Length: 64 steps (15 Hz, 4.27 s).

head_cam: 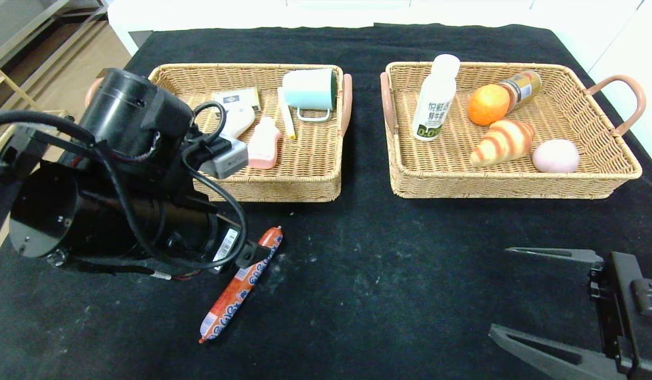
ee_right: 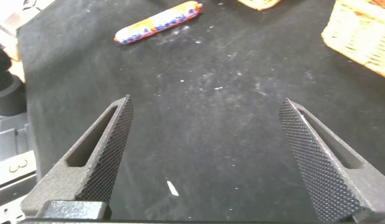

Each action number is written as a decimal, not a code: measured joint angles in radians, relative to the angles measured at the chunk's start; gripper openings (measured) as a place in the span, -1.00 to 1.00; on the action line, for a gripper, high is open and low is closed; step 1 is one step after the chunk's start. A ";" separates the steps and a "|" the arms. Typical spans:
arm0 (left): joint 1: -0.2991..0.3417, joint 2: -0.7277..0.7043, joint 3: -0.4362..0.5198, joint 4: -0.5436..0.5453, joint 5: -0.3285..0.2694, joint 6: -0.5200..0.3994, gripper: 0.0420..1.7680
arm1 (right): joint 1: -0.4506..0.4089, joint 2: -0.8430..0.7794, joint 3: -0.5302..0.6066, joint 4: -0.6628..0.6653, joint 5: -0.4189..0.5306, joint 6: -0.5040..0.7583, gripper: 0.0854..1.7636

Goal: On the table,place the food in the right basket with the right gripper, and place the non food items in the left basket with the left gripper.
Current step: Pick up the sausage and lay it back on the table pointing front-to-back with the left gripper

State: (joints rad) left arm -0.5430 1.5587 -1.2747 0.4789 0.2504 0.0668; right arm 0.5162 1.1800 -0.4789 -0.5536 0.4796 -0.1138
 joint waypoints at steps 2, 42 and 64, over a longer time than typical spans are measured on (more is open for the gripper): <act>-0.005 0.007 0.047 -0.004 -0.001 -0.003 0.93 | 0.007 0.000 0.002 0.001 -0.001 0.000 0.94; -0.010 -0.045 0.161 -0.136 -0.103 -0.012 -0.59 | 0.010 0.026 0.004 -0.001 -0.001 -0.002 0.94; -0.290 0.284 -0.099 -0.479 -0.258 -0.512 -0.59 | -0.096 0.001 -0.050 -0.004 -0.003 -0.001 0.94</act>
State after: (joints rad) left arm -0.8328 1.8430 -1.3734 0.0000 -0.0072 -0.4453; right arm 0.4200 1.1809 -0.5291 -0.5579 0.4770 -0.1153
